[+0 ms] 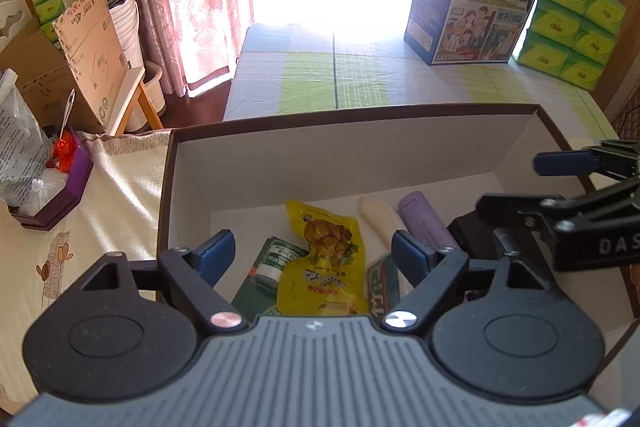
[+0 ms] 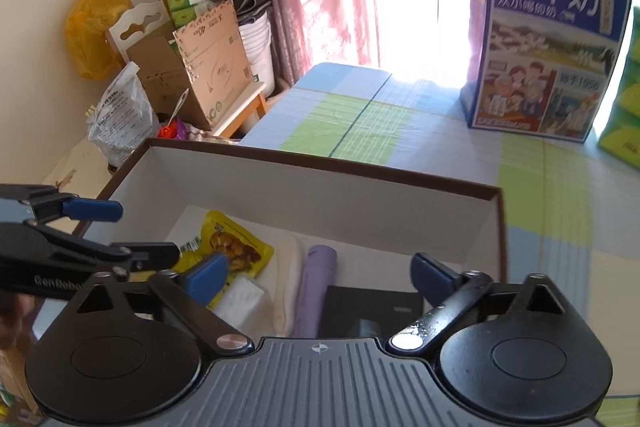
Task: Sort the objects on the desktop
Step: 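Open the left tool to drop the yellow bag while the right tool releases the tube, then withdraw both tools up and away from the brown box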
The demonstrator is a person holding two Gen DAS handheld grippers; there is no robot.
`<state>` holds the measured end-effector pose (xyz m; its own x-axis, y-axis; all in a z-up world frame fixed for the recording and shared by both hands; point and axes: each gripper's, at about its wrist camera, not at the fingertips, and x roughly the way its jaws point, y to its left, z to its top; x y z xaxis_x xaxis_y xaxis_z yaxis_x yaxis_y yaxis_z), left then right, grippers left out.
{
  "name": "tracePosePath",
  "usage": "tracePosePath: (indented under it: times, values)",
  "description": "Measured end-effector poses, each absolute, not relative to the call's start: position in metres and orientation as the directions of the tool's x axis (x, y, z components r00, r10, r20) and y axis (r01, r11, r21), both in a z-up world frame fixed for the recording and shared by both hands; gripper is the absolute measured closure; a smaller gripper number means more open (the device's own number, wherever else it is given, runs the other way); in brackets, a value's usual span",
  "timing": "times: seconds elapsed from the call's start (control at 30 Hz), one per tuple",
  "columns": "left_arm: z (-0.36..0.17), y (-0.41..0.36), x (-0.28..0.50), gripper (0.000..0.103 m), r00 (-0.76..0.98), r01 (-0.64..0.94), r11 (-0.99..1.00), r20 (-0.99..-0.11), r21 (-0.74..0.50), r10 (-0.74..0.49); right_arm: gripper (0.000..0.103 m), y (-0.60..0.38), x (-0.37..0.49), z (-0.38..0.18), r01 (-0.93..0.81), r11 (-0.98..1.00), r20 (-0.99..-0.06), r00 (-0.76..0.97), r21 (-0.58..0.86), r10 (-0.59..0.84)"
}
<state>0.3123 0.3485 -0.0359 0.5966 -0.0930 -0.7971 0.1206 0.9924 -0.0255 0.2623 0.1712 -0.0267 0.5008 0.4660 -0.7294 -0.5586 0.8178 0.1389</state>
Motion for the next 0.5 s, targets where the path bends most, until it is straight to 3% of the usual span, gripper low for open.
tracePosePath:
  times: [0.5]
  values:
    - [-0.001, 0.348, 0.256, 0.014, 0.648, 0.051, 0.999, -0.760, -0.013, -0.042, 0.002, 0.144, 0.204, -0.010, -0.577, 0.813, -0.737, 0.515, 0.078, 0.437]
